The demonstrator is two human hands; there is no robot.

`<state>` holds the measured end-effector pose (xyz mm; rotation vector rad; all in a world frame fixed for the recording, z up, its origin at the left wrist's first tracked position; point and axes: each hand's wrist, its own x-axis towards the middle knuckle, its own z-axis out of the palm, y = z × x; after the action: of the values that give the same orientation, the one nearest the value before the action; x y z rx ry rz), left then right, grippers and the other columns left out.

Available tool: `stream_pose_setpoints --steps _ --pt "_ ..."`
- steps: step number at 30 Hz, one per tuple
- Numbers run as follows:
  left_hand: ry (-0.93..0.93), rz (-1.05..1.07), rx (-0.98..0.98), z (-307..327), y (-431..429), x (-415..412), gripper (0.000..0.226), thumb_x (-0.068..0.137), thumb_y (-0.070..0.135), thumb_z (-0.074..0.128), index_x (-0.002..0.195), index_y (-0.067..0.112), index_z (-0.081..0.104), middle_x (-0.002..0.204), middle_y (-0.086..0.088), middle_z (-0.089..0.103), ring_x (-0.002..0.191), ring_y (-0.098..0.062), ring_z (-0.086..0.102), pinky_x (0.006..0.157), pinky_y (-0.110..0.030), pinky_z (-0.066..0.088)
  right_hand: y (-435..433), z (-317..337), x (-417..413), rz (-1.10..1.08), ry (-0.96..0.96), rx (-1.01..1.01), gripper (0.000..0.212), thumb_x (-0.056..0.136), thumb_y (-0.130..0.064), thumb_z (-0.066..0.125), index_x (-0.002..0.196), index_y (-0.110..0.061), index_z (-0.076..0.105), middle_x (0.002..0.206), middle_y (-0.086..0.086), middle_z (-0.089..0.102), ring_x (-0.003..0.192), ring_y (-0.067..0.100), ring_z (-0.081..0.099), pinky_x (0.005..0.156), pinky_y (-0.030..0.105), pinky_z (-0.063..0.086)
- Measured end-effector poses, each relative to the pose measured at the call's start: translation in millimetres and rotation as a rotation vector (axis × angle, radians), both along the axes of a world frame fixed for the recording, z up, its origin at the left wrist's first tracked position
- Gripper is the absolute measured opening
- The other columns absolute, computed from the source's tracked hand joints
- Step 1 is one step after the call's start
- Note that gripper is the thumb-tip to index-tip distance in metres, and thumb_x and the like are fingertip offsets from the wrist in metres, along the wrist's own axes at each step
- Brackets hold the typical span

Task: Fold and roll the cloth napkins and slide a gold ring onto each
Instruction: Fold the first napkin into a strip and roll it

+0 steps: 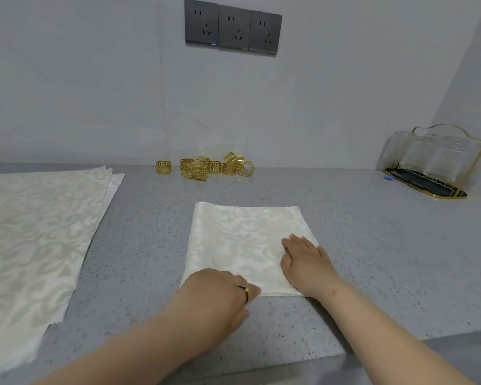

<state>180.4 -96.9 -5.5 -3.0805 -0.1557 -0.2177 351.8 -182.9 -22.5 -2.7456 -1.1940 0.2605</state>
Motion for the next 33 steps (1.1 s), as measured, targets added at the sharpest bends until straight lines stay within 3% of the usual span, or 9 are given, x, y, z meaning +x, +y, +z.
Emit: stream_pose_setpoints --steps 2,7,9,12,16,20,24,29,33 --pt "-0.096 0.025 -0.029 -4 7 2 0.026 0.063 0.033 0.054 0.079 0.034 0.074 0.068 0.016 0.067 0.059 0.0 0.061 0.048 -0.009 0.042 1 1 -11 -0.052 0.007 -0.019 0.05 0.1 -0.028 0.016 0.148 -0.017 0.007 0.157 0.003 -0.002 0.144 0.019 -0.002 0.116 0.04 -0.001" --pt "-0.051 0.15 0.248 -4 34 0 0.03 0.017 0.028 0.084 0.037 0.027 0.061 0.037 0.01 0.048 0.028 -0.006 0.044 0.042 -0.009 -0.001 -9 10 -35 0.025 -0.066 -0.05 0.042 0.097 -0.039 0.026 0.13 -0.016 0.039 0.141 0.003 0.035 0.132 0.024 0.027 0.11 0.043 0.016" --pt "-0.124 0.21 0.236 -19 62 -4 0.032 0.012 0.02 0.083 0.032 0.024 0.058 0.035 0.01 0.047 0.024 -0.008 0.041 0.04 -0.005 0.001 -15 17 -41 0.099 -0.056 -0.006 0.041 0.096 -0.042 0.031 0.13 -0.022 0.041 0.138 -0.002 0.038 0.127 0.022 0.031 0.104 0.036 0.021" --pt "-0.046 0.313 0.18 -18 92 -19 0.029 0.028 0.013 0.087 0.047 0.023 0.067 0.048 0.008 0.062 0.037 -0.013 0.057 0.032 -0.014 0.04 -19 24 -53 0.203 0.046 0.054 0.044 0.096 -0.039 0.036 0.137 -0.023 0.038 0.145 -0.005 0.032 0.131 0.02 0.026 0.106 0.03 0.021" --pt "-0.039 0.472 0.236 -17 124 -38 0.032 0.093 0.014 0.041 0.114 0.02 0.063 0.114 -0.001 0.064 0.104 -0.022 0.059 0.089 -0.026 0.041 -15 23 -73 0.328 0.024 0.029 0.044 0.095 -0.036 0.039 0.135 -0.016 0.041 0.147 -0.002 0.032 0.132 0.02 0.024 0.108 0.03 0.02" --pt "-0.166 0.564 0.218 -14 123 -50 0.029 0.089 0.008 0.043 0.102 0.01 0.068 0.107 -0.005 0.065 0.107 -0.025 0.054 0.092 -0.029 0.033 -8 19 -89 0.368 -0.049 -0.004 0.049 0.094 -0.043 0.04 0.131 -0.012 0.041 0.141 0.004 0.037 0.128 0.023 0.027 0.105 0.03 0.024" --pt "-0.316 0.416 -0.174 -7 88 -54 0.033 0.092 0.024 0.042 0.119 0.019 0.06 0.131 0.01 0.052 0.117 -0.013 0.05 0.092 -0.019 0.034 6 13 -102 0.361 -0.137 -0.025 0.047 0.095 -0.046 0.033 0.123 -0.01 0.046 0.129 0.006 0.044 0.118 0.023 0.033 0.098 0.03 0.027" --pt "-0.172 0.223 -0.217 -5 36 -55 0.092 0.055 0.074 0.006 0.125 0.034 0.051 0.127 0.027 0.048 0.117 0.003 0.046 0.094 -0.013 0.035 27 6 -118 0.343 -0.274 -0.061 0.048 0.097 -0.043 0.028 0.122 -0.006 0.046 0.123 0.012 0.048 0.116 0.026 0.035 0.098 0.032 0.027" --pt "-0.174 0.233 -0.25 -18 46 -56 0.065 0.075 0.069 0.029 0.123 0.032 0.051 0.124 0.022 0.051 0.112 0.001 0.048 0.089 -0.013 0.038 33 7 -118 0.379 -0.287 -0.005 0.045 0.096 -0.041 0.031 0.12 -0.006 0.047 0.122 0.012 0.049 0.115 0.026 0.037 0.096 0.032 0.028"
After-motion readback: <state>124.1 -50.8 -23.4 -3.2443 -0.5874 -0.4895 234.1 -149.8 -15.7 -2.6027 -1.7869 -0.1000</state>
